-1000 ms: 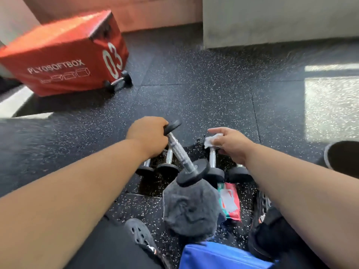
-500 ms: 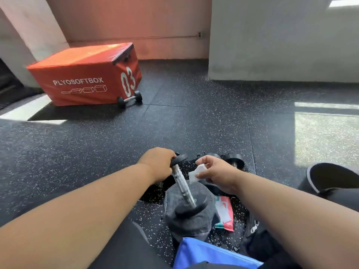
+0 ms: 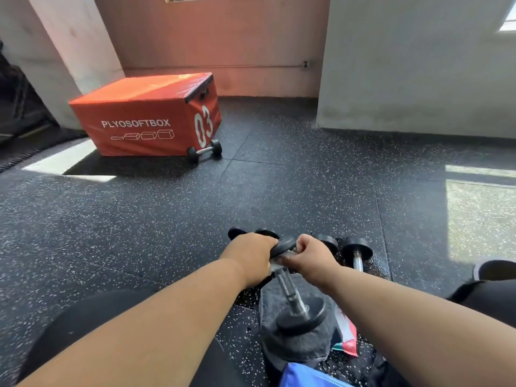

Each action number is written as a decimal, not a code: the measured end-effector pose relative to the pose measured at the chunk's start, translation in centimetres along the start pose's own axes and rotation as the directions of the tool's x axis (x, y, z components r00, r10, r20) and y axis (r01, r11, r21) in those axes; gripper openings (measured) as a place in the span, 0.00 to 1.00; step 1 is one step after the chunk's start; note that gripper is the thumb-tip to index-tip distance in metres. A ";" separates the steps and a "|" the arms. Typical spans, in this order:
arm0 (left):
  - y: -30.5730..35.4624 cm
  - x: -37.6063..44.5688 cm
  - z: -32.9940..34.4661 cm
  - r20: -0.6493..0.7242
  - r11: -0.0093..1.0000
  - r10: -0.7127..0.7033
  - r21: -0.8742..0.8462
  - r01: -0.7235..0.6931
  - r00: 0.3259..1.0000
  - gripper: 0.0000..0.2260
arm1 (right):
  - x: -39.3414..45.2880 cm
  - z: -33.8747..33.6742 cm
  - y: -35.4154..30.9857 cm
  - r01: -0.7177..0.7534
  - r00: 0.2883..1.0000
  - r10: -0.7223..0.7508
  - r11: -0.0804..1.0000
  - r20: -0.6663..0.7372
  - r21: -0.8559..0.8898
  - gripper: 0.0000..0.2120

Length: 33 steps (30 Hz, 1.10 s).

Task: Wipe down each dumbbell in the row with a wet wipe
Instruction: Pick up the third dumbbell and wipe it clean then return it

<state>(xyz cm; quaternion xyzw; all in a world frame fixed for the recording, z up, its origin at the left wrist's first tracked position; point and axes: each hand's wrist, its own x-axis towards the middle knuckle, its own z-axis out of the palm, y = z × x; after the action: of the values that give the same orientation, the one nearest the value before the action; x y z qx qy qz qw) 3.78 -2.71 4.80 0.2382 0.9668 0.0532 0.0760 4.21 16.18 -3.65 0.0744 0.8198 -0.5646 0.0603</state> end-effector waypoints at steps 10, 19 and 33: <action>-3.5 1.3 0.4 0.049 0.999 0.010 -0.042 -0.008 0.999 0.09 | 0.5 2.5 -0.3 0.068 0.992 -0.031 0.947 0.121 -0.313 0.17; -4.6 2.5 1.0 0.059 0.998 0.039 -0.057 -0.035 0.998 0.05 | 2.5 2.9 -0.6 -0.171 0.942 0.136 0.981 0.308 0.090 0.15; -7.0 3.9 1.6 0.353 0.604 -0.134 -0.712 0.359 0.926 0.35 | 4.0 3.2 0.0 -0.327 0.822 0.148 0.913 0.550 0.244 0.02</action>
<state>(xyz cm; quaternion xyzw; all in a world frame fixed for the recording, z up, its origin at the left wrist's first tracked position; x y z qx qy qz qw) -2.51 -6.90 1.74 0.0514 0.8567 0.4136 0.3039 0.28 13.42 -5.53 0.0309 0.6511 -0.6793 0.3372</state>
